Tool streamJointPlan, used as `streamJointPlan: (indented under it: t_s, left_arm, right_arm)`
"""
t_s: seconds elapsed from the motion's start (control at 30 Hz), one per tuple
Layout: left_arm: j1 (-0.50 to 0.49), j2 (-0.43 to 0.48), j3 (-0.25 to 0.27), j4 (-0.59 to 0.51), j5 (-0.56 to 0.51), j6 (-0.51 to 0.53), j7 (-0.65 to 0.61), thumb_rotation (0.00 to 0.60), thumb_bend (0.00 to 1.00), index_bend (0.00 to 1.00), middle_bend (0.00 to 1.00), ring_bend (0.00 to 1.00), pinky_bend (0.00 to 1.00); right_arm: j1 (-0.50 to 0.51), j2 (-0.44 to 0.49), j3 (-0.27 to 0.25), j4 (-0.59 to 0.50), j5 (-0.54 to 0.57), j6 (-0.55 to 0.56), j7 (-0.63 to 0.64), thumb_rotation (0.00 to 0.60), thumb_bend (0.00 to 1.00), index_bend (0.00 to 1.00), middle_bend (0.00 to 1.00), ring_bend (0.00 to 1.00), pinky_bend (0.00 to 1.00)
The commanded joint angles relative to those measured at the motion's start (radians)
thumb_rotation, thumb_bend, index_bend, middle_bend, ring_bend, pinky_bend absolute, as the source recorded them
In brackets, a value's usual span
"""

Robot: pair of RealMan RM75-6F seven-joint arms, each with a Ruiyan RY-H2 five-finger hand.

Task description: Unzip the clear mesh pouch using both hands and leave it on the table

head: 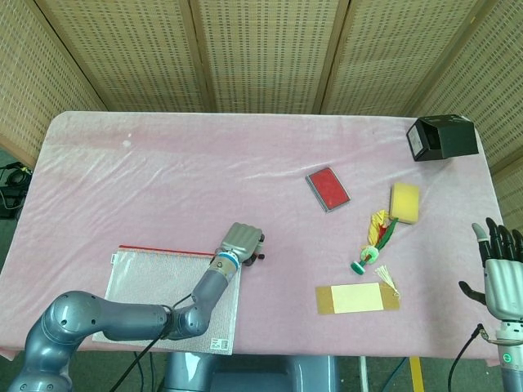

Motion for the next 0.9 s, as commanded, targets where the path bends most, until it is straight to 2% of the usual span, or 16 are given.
streamJointPlan:
  t_s: [0.03, 0.37, 0.6, 0.73, 0.9]
  left_arm:
    - [0.001, 0.000, 0.000, -0.001, 0.003, 0.002, -0.001, 0.600, 0.46, 0.60, 0.95, 0.92, 1.00]
    - [0.008, 0.017, -0.008, -0.030, 0.019, 0.011, -0.013, 0.600, 0.58, 0.64, 0.95, 0.92, 1.00]
    - [0.022, 0.060, -0.019, -0.088, 0.036, 0.037, -0.030, 0.600, 0.66, 0.70, 0.95, 0.92, 1.00]
    - [0.045, 0.114, -0.029, -0.155, 0.053, 0.057, -0.055, 0.600, 0.73, 0.77, 0.95, 0.92, 1.00]
    - [0.108, 0.252, -0.061, -0.297, 0.093, 0.056, -0.147, 0.600, 0.77, 0.82, 0.95, 0.92, 1.00]
  right_arm:
    - [0.000, 0.001, -0.001, -0.001, -0.001, 0.001, 0.001, 0.600, 0.00, 0.05, 0.00, 0.00, 0.00]
    - [0.001, 0.002, -0.004, -0.004, -0.002, 0.001, 0.000, 0.600, 0.00, 0.05, 0.00, 0.00, 0.00]
    - [0.001, 0.002, -0.007, -0.009, -0.006, 0.003, -0.002, 0.600, 0.00, 0.05, 0.00, 0.00, 0.00]
    - [0.001, 0.001, -0.011, -0.012, -0.014, 0.005, -0.006, 0.600, 0.00, 0.05, 0.00, 0.00, 0.00]
    - [0.010, -0.008, -0.023, -0.015, -0.024, -0.013, -0.018, 0.600, 0.00, 0.05, 0.00, 0.00, 0.00]
